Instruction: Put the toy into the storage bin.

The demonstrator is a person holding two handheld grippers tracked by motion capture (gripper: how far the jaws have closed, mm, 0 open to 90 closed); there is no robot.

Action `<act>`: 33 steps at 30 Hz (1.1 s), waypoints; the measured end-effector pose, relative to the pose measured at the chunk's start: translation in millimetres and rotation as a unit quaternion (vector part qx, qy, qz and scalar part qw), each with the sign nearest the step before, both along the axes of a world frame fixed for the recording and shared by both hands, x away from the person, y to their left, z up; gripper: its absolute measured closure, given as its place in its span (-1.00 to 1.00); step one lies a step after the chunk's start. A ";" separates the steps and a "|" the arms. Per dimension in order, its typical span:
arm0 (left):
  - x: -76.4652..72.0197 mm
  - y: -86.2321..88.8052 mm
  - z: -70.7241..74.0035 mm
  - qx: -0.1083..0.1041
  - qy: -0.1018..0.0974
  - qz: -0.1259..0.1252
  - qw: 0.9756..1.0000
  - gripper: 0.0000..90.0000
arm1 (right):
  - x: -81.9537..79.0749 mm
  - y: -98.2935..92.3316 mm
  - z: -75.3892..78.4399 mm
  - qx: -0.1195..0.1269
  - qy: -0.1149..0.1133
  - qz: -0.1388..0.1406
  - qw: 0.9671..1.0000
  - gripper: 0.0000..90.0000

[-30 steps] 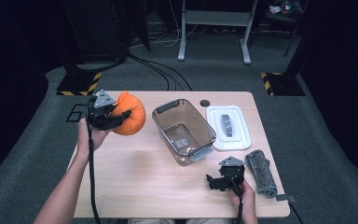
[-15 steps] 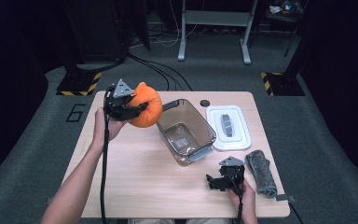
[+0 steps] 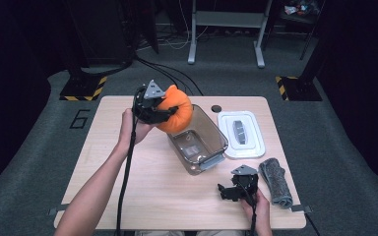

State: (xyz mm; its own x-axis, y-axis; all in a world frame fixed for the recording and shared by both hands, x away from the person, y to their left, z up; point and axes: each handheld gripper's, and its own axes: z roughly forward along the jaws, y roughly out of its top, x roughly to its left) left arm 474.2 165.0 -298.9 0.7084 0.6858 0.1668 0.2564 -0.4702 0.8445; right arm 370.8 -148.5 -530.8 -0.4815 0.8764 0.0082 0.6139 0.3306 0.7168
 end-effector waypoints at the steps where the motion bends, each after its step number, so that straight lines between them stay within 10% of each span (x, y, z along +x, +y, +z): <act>1: 0.8 -2.7 -0.4 0.000 0.003 -0.003 1.000 0.26 | 0.0 0.0 0.0 0.000 -0.001 0.000 1.000 -1.00; 33: 30.8 -38.0 -49.3 -0.005 0.065 -0.017 0.998 0.23 | 0.1 0.0 -0.1 -0.001 -0.002 0.000 1.000 -1.00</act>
